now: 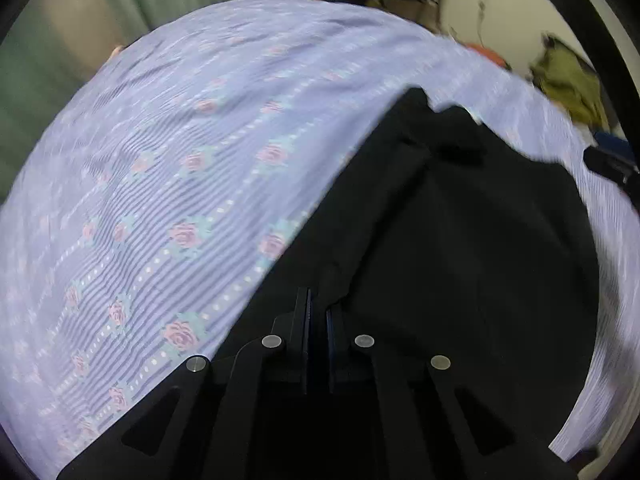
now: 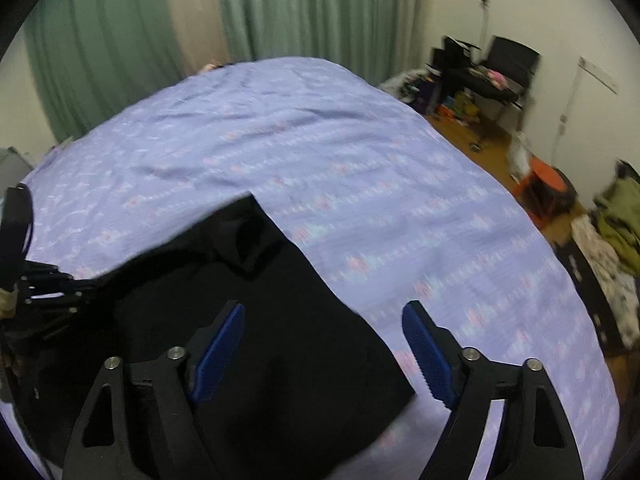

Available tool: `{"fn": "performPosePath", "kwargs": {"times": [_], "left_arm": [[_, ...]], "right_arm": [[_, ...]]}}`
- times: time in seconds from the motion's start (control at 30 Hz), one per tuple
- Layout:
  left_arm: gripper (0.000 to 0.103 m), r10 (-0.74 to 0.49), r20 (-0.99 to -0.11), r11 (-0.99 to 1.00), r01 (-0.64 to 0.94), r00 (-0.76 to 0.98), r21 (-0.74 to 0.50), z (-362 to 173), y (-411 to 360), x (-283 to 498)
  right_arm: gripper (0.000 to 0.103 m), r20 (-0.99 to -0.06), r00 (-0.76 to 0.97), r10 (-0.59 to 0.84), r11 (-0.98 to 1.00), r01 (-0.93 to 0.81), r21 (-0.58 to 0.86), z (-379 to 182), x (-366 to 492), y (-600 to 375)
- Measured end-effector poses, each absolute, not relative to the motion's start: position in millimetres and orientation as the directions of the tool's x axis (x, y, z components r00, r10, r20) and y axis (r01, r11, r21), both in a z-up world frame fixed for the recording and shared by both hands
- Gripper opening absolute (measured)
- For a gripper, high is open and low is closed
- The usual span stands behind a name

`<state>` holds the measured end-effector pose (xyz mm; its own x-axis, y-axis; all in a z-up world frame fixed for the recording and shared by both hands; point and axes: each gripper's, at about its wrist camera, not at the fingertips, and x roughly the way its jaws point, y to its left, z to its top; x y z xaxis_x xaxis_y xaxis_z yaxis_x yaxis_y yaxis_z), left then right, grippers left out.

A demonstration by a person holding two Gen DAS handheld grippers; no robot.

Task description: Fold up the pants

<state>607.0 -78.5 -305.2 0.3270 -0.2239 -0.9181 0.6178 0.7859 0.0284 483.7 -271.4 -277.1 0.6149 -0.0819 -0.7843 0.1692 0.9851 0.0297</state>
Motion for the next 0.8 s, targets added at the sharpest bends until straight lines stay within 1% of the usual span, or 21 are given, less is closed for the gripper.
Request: {"fn": "performPosePath", "kwargs": {"times": [0.03, 0.1, 0.13, 0.17, 0.2, 0.3, 0.33, 0.37, 0.43, 0.47, 0.5, 0.53, 0.7, 0.77, 0.8], "left_arm": [[0.008, -0.232, -0.918, 0.79, 0.612, 0.322, 0.015, -306, -77, 610], [0.008, -0.238, -0.916, 0.793, 0.61, 0.324, 0.009, -306, -74, 612], [0.008, -0.239, -0.916, 0.791, 0.612, 0.323, 0.009, -306, -74, 613], [0.008, -0.238, -0.916, 0.79, 0.613, 0.324, 0.011, -307, -74, 612], [0.008, -0.238, -0.916, 0.79, 0.613, 0.323, 0.011, -309, -73, 612], [0.008, -0.239, -0.917, 0.794, 0.607, 0.32, 0.005, -313, -76, 614], [0.008, -0.242, -0.916, 0.798, 0.603, 0.319, -0.001, -313, -76, 613], [0.008, -0.248, -0.915, 0.803, 0.595, 0.318, -0.012, -313, -75, 614], [0.008, -0.262, -0.912, 0.81, 0.586, 0.314, -0.031, -315, -72, 615], [0.008, -0.266, -0.911, 0.811, 0.584, 0.314, -0.036, -315, -71, 615], [0.009, -0.271, -0.91, 0.812, 0.582, 0.315, -0.041, -315, -70, 615], [0.008, -0.277, -0.907, 0.814, 0.579, 0.315, -0.047, -315, -68, 615], [0.009, -0.302, -0.895, 0.835, 0.545, 0.328, -0.082, -314, -55, 620], [0.018, -0.281, -0.903, 0.849, 0.523, 0.324, -0.076, -319, -54, 628], [0.03, -0.256, -0.91, 0.857, 0.511, 0.326, -0.058, -322, -54, 632]], "right_arm": [[0.073, -0.774, 0.631, -0.051, 0.99, 0.131, 0.042, -275, 493, -268], [0.063, -0.757, 0.653, 0.031, 0.996, 0.047, 0.081, -274, 516, -260], [0.062, -0.756, 0.652, 0.063, 0.995, 0.021, 0.101, -275, 525, -257], [0.057, -0.758, 0.644, 0.101, 0.992, -0.007, 0.126, -278, 537, -254], [0.055, -0.759, 0.637, 0.133, 0.988, -0.029, 0.149, -281, 548, -252], [0.055, -0.789, 0.584, 0.192, 0.98, -0.067, 0.188, -297, 582, -246], [0.053, -0.805, 0.555, 0.209, 0.977, -0.075, 0.202, -304, 590, -244], [0.048, -0.818, 0.531, 0.222, 0.974, -0.077, 0.214, -310, 594, -243], [0.042, -0.844, 0.483, 0.233, 0.971, -0.073, 0.227, -323, 601, -241], [0.032, -0.85, 0.468, 0.241, 0.969, -0.073, 0.234, -328, 600, -242], [0.008, -0.857, 0.455, 0.242, 0.969, -0.075, 0.234, -332, 601, -242], [0.004, -0.86, 0.449, 0.241, 0.97, -0.087, 0.227, -334, 601, -240], [0.004, -0.823, 0.547, 0.152, 0.988, -0.106, 0.113, -311, 616, -236], [0.004, -0.842, 0.525, 0.126, 0.992, -0.079, 0.099, -315, 635, -238], [0.005, -0.85, 0.518, 0.094, 0.996, -0.056, 0.076, -319, 642, -239]]}}
